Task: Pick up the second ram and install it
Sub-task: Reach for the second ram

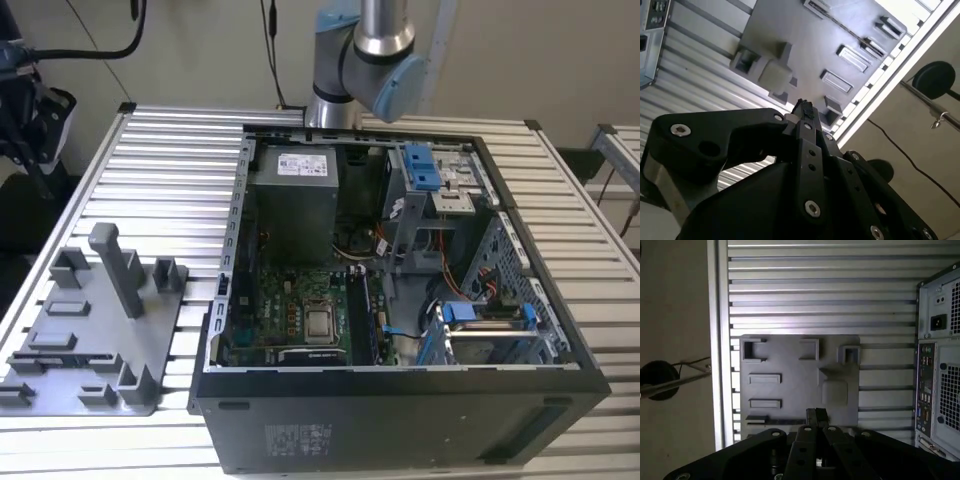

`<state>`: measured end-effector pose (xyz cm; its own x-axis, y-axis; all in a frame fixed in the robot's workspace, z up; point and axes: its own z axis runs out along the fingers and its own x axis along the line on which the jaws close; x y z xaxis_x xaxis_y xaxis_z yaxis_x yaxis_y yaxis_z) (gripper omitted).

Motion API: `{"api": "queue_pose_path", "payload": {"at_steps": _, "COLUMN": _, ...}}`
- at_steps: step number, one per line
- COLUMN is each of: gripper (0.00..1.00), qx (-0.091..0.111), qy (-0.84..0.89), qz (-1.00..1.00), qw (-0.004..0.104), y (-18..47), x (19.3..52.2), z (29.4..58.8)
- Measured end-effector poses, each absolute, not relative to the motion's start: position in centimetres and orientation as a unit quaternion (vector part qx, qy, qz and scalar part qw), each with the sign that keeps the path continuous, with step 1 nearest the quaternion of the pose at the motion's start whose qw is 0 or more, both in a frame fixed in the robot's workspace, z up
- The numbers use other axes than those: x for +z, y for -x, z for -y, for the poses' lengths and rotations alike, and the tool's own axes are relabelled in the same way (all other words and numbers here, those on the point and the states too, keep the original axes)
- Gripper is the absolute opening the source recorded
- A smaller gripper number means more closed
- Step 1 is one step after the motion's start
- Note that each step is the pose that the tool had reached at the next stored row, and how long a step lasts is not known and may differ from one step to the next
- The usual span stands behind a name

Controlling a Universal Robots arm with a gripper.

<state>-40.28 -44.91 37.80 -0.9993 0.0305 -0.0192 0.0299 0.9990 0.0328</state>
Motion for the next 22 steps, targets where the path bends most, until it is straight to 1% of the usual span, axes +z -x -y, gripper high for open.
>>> {"api": "queue_pose_path", "payload": {"at_steps": 11, "gripper": 0.11, "qx": 0.016, "qy": -0.015, "qz": -1.0, "qw": 0.01, "y": 40.4, "x": 37.8, "z": 48.0}}
{"api": "queue_pose_path", "payload": {"at_steps": 22, "gripper": 0.11, "qx": 0.016, "qy": -0.014, "qz": -1.0, "qw": 0.01, "y": 41.6, "x": 37.7, "z": 49.4}}
